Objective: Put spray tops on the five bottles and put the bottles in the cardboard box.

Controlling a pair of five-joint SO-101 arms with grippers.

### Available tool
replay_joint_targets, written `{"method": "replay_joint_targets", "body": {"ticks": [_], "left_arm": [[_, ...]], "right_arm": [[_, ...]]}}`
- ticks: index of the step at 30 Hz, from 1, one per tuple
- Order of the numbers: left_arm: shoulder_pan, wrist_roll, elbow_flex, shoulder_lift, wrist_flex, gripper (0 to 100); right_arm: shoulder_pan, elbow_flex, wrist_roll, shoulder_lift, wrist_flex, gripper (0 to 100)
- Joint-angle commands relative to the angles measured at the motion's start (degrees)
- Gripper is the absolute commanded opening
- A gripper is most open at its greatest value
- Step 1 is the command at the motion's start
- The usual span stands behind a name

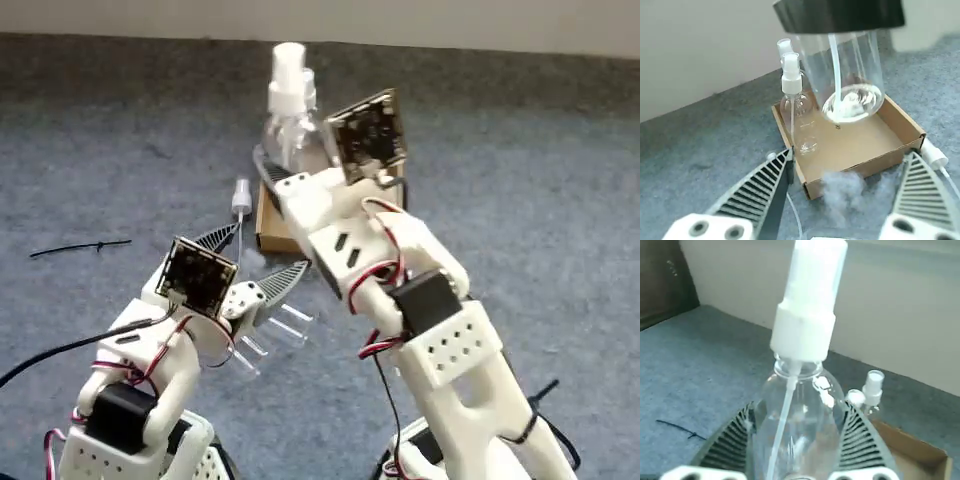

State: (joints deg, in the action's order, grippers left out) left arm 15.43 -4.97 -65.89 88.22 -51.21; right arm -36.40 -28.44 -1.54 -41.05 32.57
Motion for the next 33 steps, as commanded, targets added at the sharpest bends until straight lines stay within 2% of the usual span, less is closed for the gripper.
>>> {"method": "replay_joint_targets", "body": {"ticks": [1, 6, 14, 20, 23, 33], "left_arm": [[-1.19, 5.01, -0.75, 0.75, 3.78, 34], [-5.05, 5.36, -1.01, 0.75, 5.54, 34], [-5.49, 5.36, -1.36, 0.57, 6.68, 33], [-5.23, 5.10, -4.88, 0.75, 9.93, 21], [-5.14, 5.10, -6.99, 0.75, 12.57, 17], [-5.05, 5.19, -7.78, 0.75, 12.92, 15]], "right_arm": [[-4.35, 2.07, 0.79, 0.13, -1.10, 0.4], [-8.92, -3.21, 0.79, -1.98, -1.19, 0.4], [-9.19, -9.71, 0.88, -9.19, -1.01, 0.4], [-9.36, -10.68, 0.88, -14.11, -0.75, 0.4], [-9.36, -10.51, 0.79, -14.02, 2.77, 0.4], [-9.01, -10.33, 0.79, -14.02, 3.38, 1.0]]}}
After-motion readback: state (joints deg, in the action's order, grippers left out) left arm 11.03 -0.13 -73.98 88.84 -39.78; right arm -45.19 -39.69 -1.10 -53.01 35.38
